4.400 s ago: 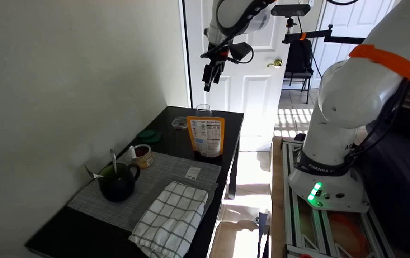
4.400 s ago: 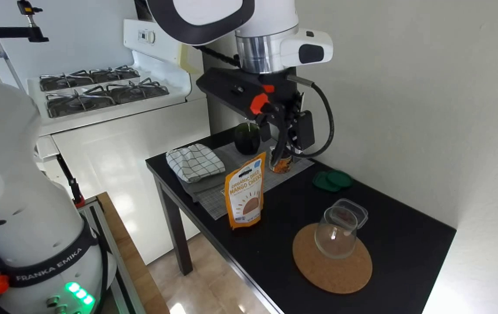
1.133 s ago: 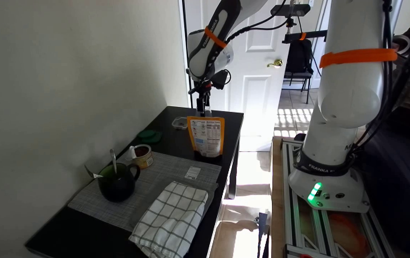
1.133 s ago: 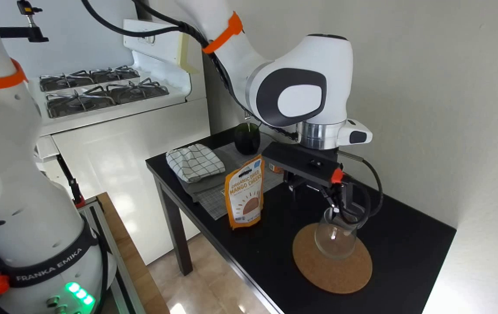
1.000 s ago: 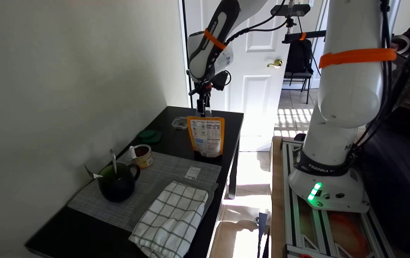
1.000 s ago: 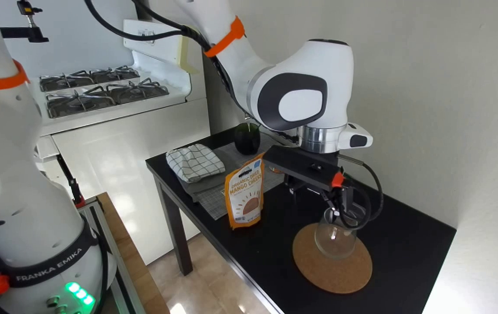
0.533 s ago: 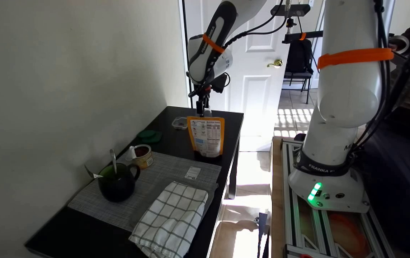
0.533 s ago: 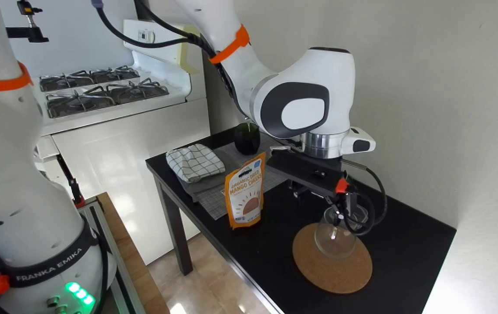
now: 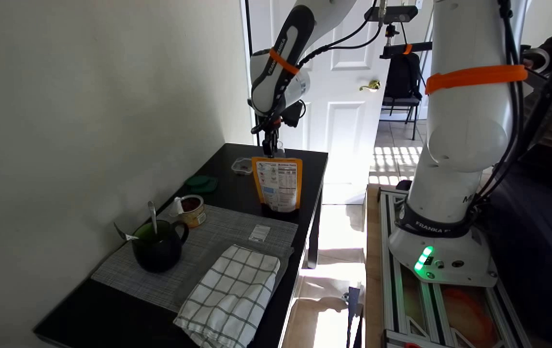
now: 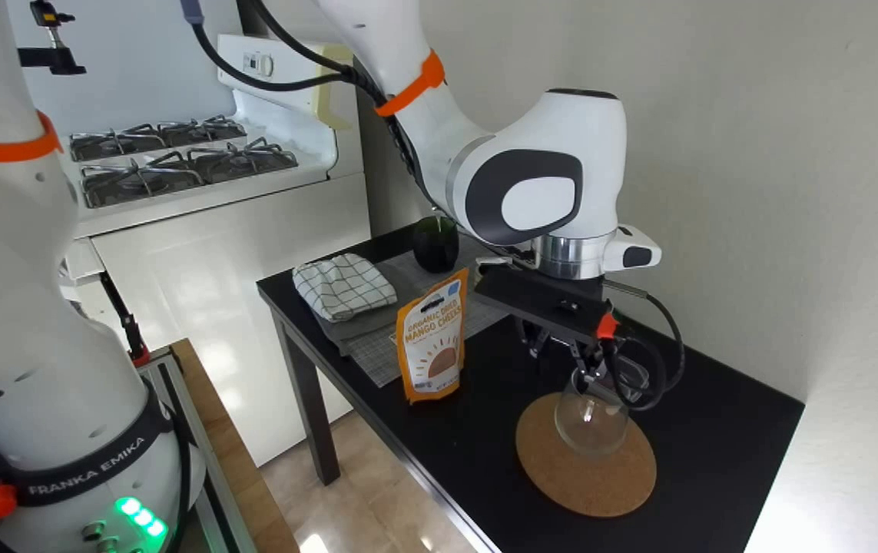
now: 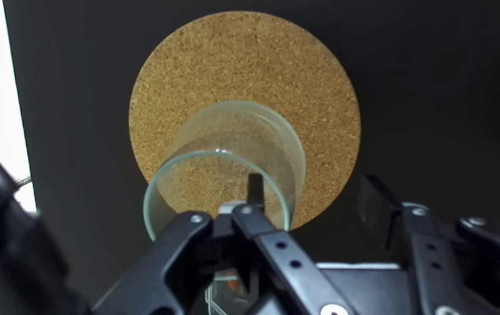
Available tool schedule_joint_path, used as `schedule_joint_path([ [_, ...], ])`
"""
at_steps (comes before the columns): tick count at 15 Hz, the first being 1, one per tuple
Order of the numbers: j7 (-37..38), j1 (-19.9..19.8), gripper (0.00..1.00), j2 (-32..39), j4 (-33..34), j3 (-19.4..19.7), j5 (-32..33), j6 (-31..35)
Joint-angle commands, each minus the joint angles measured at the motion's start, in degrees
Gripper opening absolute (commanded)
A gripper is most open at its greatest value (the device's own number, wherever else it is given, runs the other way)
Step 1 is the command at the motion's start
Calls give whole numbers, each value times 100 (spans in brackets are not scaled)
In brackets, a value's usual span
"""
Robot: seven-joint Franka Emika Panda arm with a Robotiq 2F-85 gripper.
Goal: Move the glass cup to the left
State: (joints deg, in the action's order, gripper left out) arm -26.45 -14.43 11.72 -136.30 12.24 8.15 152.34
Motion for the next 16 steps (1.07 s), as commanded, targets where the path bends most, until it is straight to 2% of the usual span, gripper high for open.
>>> schedule_joint_path([
  [1, -14, -100, 28, 118, 59, -33, 49, 232],
  [4, 6, -115, 5, 52, 77, -9, 93, 195],
  [5, -5, -121, 1, 15, 100, -14, 78, 92],
  [10, 98, -104, 1, -18, 168, 15, 117, -173],
  [13, -599, -301, 1, -358, 101, -292, -666, -416],
  [16, -1883, -491, 1, -792, 110, -661, -2188, -886],
])
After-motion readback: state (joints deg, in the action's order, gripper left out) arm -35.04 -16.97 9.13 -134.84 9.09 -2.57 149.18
